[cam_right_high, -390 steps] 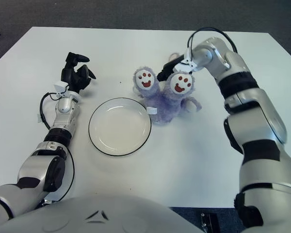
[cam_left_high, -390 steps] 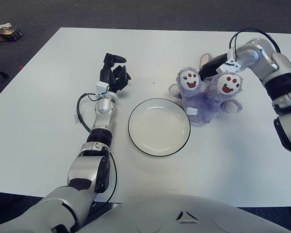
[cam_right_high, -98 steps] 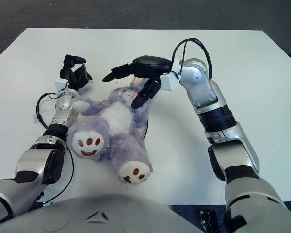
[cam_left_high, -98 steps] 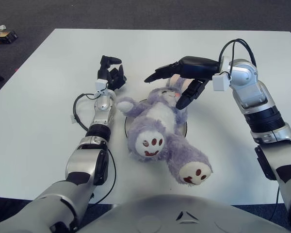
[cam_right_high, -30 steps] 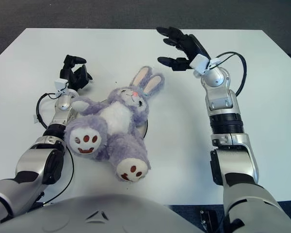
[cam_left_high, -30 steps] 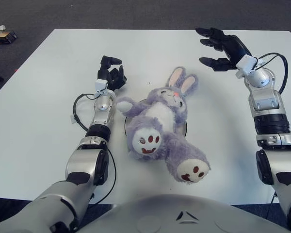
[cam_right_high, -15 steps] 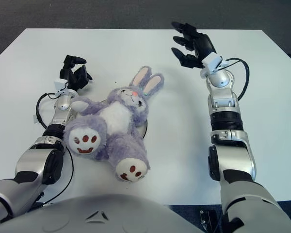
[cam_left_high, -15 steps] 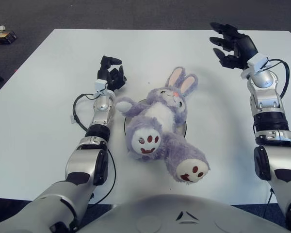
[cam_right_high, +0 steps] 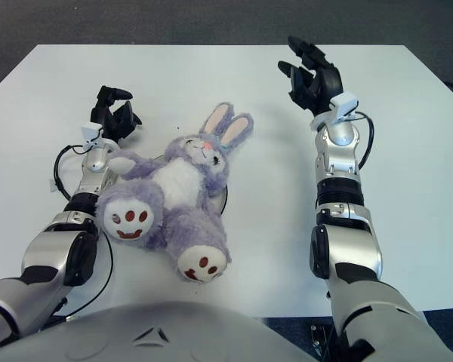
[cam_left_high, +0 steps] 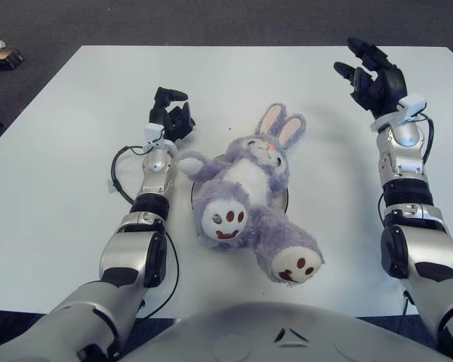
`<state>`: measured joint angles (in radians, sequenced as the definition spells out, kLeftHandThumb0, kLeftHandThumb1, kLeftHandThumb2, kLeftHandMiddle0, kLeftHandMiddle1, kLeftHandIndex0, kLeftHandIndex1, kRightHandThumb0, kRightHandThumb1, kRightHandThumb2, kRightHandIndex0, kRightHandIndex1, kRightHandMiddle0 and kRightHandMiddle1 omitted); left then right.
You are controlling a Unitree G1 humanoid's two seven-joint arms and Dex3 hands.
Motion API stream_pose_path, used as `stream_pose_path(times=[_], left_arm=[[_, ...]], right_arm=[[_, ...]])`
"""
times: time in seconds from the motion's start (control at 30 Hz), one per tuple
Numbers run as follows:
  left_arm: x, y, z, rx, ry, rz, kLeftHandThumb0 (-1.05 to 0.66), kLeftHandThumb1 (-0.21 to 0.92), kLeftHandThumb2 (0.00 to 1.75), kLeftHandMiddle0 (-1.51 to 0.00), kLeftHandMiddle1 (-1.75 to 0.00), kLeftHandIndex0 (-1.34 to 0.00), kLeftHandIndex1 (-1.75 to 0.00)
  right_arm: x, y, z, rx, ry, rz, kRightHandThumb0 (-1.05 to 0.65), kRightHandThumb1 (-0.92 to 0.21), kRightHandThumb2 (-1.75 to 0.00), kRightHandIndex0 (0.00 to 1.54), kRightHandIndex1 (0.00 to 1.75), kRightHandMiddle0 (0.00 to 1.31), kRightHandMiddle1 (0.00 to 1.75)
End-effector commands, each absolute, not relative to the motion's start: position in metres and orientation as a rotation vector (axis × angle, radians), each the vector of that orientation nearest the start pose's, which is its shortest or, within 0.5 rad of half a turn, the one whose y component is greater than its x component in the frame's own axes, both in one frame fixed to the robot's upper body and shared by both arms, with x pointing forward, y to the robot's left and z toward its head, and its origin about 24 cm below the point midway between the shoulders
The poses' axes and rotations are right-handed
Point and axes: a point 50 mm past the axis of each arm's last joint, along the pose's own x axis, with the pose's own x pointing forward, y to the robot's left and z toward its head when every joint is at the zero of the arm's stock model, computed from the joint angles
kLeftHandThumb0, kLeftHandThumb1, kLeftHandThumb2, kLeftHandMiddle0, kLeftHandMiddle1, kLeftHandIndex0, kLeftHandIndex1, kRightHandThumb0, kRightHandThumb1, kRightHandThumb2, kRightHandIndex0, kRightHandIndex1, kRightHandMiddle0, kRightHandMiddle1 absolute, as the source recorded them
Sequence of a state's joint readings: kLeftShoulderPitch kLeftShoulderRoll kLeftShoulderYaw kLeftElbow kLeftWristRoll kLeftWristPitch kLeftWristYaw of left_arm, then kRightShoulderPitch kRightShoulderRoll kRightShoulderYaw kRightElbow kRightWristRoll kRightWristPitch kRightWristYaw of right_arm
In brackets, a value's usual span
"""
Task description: Put the doll into the plate.
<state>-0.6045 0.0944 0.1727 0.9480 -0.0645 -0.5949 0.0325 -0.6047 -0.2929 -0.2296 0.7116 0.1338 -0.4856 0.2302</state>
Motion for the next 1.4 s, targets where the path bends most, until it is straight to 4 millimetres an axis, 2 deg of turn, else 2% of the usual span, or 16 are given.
stream_pose_path(times=[0.0, 0.07, 0.1, 0.13, 0.17, 0.23, 0.27, 0.3, 0.4, 0.57, 0.77, 0.97, 1.07, 1.23, 1.37], left_arm=[[0.329, 0.178, 0.028, -0.013, -0.136, 0.107, -0.37, 0.73, 0.77, -0.83, -1.75, -0.32, -1.75], [0.329, 0.178, 0.028, -0.016, -0.137, 0.105, -0.37, 0.73, 0.77, -0.82, -1.75, -0.32, -1.75], [0.329, 0.178, 0.028, -0.016, -0.138, 0.105, -0.37, 0.73, 0.76, -0.82, -1.75, -0.32, -1.75], [0.329, 0.178, 0.028, -0.018, -0.139, 0.103, -0.37, 0.74, 0.76, -0.82, -1.75, -0.32, -1.75], [0.329, 0.178, 0.028, -0.020, -0.140, 0.102, -0.37, 0.74, 0.76, -0.82, -1.75, -0.31, -1.75], [0.328, 0.178, 0.027, -0.023, -0.142, 0.099, -0.37, 0.74, 0.75, -0.82, -1.75, -0.31, -1.75], [0.328, 0.178, 0.027, -0.024, -0.143, 0.098, -0.37, 0.74, 0.75, -0.82, -1.75, -0.31, -1.75], [0.327, 0.178, 0.027, -0.026, -0.145, 0.096, -0.37, 0.75, 0.75, -0.82, -1.75, -0.31, -1.75], [0.326, 0.178, 0.027, -0.029, -0.150, 0.092, -0.37, 0.75, 0.74, -0.81, -1.75, -0.31, -1.75], [0.325, 0.178, 0.027, -0.035, -0.159, 0.084, -0.37, 0.76, 0.73, -0.81, -1.75, -0.30, -1.75], [0.323, 0.178, 0.026, -0.039, -0.164, 0.076, -0.37, 0.76, 0.72, -0.80, -1.75, -0.30, -1.75], [0.320, 0.179, 0.024, -0.040, -0.168, 0.073, -0.37, 0.77, 0.72, -0.80, -1.75, -0.30, -1.75], [0.317, 0.180, 0.023, -0.040, -0.173, 0.068, -0.37, 0.77, 0.72, -0.80, -1.75, -0.30, -1.75], [0.314, 0.181, 0.022, -0.041, -0.176, 0.063, -0.37, 0.77, 0.71, -0.80, -1.75, -0.29, -1.75], [0.311, 0.182, 0.022, -0.043, -0.181, 0.053, -0.37, 0.77, 0.71, -0.80, -1.75, -0.29, -1.75]], right_arm=[[0.343, -0.235, 0.116, -0.069, -0.409, -0.020, -0.48, -0.92, -0.73, 0.81, 0.17, 0.55, 0.45], [0.341, -0.236, 0.114, -0.056, -0.410, -0.028, -0.44, -0.92, -0.67, 0.75, 0.44, 0.46, 0.85], [0.340, -0.236, 0.113, -0.053, -0.410, -0.030, -0.41, -0.92, -0.61, 0.69, 0.66, 0.37, 1.17], [0.338, -0.237, 0.112, -0.048, -0.410, -0.033, -0.39, -0.92, -0.58, 0.64, 0.80, 0.31, 1.38], [0.336, -0.239, 0.110, -0.045, -0.411, -0.036, -0.37, -0.92, -0.54, 0.61, 0.96, 0.29, 1.50], [0.332, -0.241, 0.108, -0.042, -0.413, -0.040, -0.36, -0.92, -0.51, 0.57, 1.14, 0.27, 1.59], [0.331, -0.242, 0.108, -0.042, -0.415, -0.040, -0.23, -0.90, -0.48, 0.51, 1.21, 0.28, 1.63], [0.328, -0.243, 0.108, -0.043, -0.419, -0.040, -0.15, -0.89, -0.47, 0.48, 1.25, 0.28, 1.65], [0.321, -0.244, 0.105, -0.044, -0.426, -0.039, -0.06, -0.88, -0.45, 0.45, 1.30, 0.28, 1.67], [0.312, -0.244, 0.097, -0.035, -0.410, -0.055, -0.01, -0.67, -0.78, 0.46, 1.56, 0.29, 1.63], [0.306, -0.243, 0.075, 0.019, -0.327, -0.110, -0.01, -0.52, -1.02, 0.49, 1.70, 0.35, 1.62], [0.301, -0.242, 0.062, 0.067, -0.264, -0.136, -0.01, -0.47, -1.09, 0.50, 1.73, 0.38, 1.62], [0.292, -0.238, 0.057, 0.098, -0.226, -0.141, -0.01, -0.44, -1.16, 0.51, 1.74, 0.36, 1.68], [0.285, -0.234, 0.061, 0.101, -0.209, -0.143, -0.01, -0.42, -1.18, 0.52, 1.71, 0.35, 1.74], [0.279, -0.231, 0.062, 0.073, -0.175, -0.165, -0.01, -0.44, -1.12, 0.58, 1.58, 0.34, 1.74]])
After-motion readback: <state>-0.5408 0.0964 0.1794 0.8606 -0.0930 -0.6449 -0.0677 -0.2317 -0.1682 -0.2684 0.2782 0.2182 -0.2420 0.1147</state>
